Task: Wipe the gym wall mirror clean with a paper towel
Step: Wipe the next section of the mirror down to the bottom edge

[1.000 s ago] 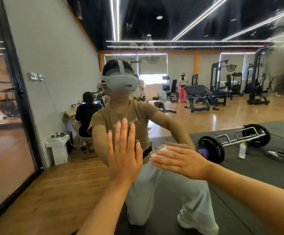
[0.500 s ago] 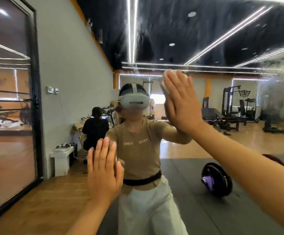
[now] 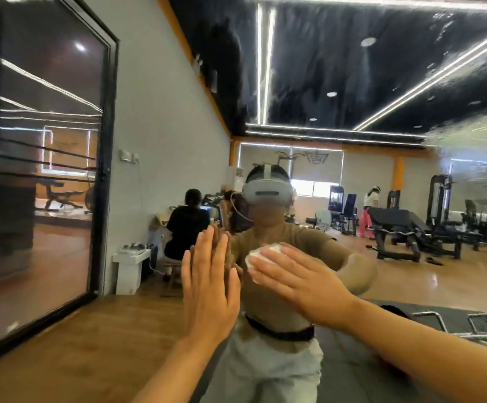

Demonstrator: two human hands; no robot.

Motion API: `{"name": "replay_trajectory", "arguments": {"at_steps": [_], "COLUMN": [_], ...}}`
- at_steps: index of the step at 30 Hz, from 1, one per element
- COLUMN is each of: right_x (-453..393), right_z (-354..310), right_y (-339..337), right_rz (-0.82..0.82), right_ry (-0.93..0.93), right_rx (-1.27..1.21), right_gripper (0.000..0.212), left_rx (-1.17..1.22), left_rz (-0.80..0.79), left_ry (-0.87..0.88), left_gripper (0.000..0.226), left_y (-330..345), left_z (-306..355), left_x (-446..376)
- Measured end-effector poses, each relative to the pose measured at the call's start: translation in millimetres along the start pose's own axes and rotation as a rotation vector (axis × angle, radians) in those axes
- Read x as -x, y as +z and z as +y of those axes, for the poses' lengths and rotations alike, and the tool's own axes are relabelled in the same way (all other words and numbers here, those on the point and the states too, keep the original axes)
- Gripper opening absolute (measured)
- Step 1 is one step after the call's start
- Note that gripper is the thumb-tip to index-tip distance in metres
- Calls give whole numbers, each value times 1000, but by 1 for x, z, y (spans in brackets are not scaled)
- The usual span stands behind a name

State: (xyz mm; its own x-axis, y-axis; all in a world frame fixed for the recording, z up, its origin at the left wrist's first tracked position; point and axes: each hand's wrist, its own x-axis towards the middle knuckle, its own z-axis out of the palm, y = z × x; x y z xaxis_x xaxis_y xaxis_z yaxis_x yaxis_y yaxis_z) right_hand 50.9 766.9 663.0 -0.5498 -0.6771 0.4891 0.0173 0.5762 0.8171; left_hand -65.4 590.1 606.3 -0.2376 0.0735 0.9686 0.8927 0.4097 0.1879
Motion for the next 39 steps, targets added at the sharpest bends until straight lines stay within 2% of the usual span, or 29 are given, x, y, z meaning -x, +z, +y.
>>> {"name": "replay_trajectory", "arguments": {"at_steps": [5,7,9,11,14,21,23,26,28,31,34,39], "right_x": [-35,-53,-63,-66,-45,63,75,74,62,29,-4,-14], "right_z": [113,155,179,174,129,17,13,22,37,75,104,71], "right_y": [-36,-52,-63,-60,-42,2,5,1,-5,-20,-34,-14], "right_rz": [121,181,248,321,327,10,-26,-22,38,155,264,353], "right_ry": [281,432,534,572,472,-14,-69,-53,24,262,484,637], "right_rx": [28,50,35,20,-15,51,68,61,33,17,-17,-47], "right_gripper": [58,52,48,47,47,60,62,63,62,71,61,51], "left_rx": [24,23,-30,-122,-179,-220,-227,-239,-246,-261,-248,-221], "left_rz": [46,51,30,23,41,39,41,38,21,-3,-23,-51], "left_ry": [-11,12,20,21,26,45,44,25,21,19,38,58], "left_gripper": [59,60,60,60,60,59,59,56,55,55,55,60], "left_y": [9,18,31,42,50,51,51,49,46,44,43,41], "left_z": [36,48,54,52,47,45,47,52,55,55,52,46], "left_x": [-23,-32,-34,-32,-31,-30,-30,-31,-30,-30,-31,-29]}}
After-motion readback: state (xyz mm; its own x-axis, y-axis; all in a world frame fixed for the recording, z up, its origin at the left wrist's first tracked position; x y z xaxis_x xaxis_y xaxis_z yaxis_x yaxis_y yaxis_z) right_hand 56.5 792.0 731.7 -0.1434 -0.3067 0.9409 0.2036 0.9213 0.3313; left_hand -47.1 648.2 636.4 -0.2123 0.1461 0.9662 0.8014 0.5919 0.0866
